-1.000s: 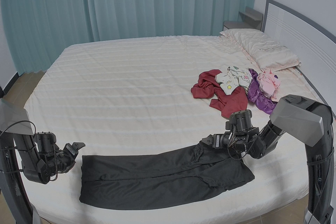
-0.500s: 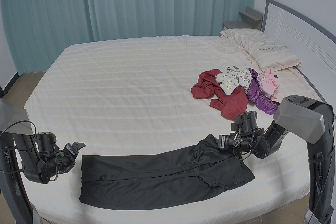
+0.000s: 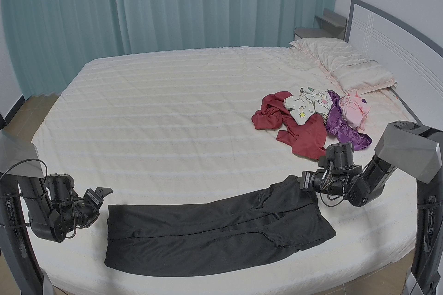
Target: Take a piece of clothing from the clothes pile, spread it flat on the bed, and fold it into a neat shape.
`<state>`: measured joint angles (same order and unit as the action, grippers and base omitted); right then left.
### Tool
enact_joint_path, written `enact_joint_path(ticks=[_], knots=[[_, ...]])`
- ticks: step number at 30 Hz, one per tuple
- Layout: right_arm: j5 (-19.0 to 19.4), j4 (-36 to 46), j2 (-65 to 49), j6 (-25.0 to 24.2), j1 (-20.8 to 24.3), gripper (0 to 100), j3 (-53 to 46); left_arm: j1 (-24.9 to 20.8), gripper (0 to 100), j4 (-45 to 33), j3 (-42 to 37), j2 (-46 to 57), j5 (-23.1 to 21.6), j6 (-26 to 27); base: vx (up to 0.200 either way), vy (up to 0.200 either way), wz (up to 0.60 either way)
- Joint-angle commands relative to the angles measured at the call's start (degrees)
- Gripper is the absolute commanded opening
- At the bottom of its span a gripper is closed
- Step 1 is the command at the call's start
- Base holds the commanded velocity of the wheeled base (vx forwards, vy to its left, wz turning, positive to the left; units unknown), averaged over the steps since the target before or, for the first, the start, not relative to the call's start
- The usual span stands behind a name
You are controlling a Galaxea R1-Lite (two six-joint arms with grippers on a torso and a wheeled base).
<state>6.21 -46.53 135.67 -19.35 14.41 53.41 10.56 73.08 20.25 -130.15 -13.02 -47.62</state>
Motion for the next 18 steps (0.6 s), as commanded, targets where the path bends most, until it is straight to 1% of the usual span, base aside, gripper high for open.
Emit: enact_joint_path(ticks=[1, 10, 11, 18], knots=[[0.0, -0.6, -1.0, 0.0, -0.5, 0, -1.1, 0.1, 100, 0.0, 0.0, -0.1, 0.0, 0.0, 0.000, 0.000, 0.00], [0.0, -0.4, 0.1, 0.6, -1.0, 0, -1.9, 0.0, 100, 0.0, 0.0, -0.1, 0.0, 0.0, 0.000, 0.000, 0.00], [0.0, -0.4, 0.6, 0.8, -0.9, 100, -1.9, 0.1, 100, 0.0, 0.0, -0.1, 0.0, 0.0, 0.000, 0.000, 0.00], [-0.6, -0.8, -1.0, 0.7, -0.9, 100, -0.9, 0.0, 100, 0.0, 0.1, -0.1, 0.0, 0.0, 0.000, 0.000, 0.00]])
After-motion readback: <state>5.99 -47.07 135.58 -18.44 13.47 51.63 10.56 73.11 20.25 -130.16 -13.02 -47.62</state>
